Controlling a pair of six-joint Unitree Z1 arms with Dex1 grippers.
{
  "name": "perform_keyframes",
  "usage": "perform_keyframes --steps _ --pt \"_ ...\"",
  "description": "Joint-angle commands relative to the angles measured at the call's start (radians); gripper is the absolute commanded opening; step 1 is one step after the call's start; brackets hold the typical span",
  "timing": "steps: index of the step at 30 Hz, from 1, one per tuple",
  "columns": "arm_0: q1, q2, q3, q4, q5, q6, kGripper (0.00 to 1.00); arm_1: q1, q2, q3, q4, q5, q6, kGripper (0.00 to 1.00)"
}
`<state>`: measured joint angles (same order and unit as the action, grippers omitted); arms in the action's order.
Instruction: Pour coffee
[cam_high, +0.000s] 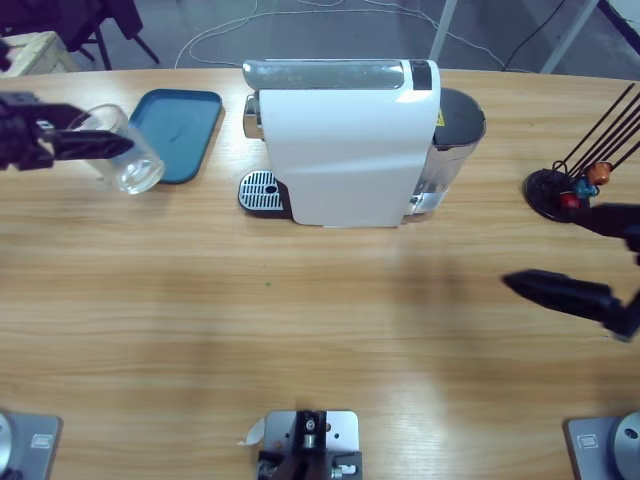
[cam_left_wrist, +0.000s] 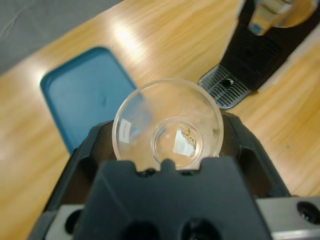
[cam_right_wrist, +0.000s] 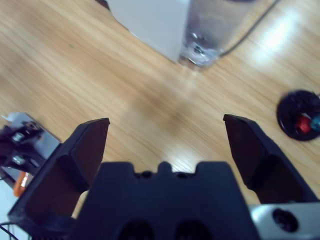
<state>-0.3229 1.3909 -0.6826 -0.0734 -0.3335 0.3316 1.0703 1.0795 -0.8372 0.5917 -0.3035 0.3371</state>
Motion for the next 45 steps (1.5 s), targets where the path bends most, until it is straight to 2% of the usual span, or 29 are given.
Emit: perform_keyframes --steps 1,10,14,19,30,45 --pt "-0.010 0.214 -0.073 0.029 -0.097 0.307 0.000 -0.082 -0.114 0.045 0.052 -0.014 -0.021 1.000" --pt "-0.015 0.378 -0.116 -0.043 -0.267 0.530 0.000 -0.093 -0.098 0.012 0.106 -0.005 -0.022 1.000" --pt "-0.018 0.432 -0.115 -0.113 -0.321 0.547 0.000 -0.129 -0.108 -0.006 0.145 0.008 -0.035 1.000" --pt "-0.022 0.457 -0.146 -0.159 -0.347 0.523 0.000 -0.133 -0.103 -0.008 0.145 0.011 -0.035 1.000" --pt "-0.117 0.570 -0.201 -0.211 -0.345 0.455 0.000 -0.133 -0.106 -0.010 0.149 0.010 -0.035 1.000" --pt "-0.165 0.589 -0.234 -0.218 -0.334 0.420 0.000 -0.133 -0.110 -0.005 0.143 0.007 -0.034 1.000"
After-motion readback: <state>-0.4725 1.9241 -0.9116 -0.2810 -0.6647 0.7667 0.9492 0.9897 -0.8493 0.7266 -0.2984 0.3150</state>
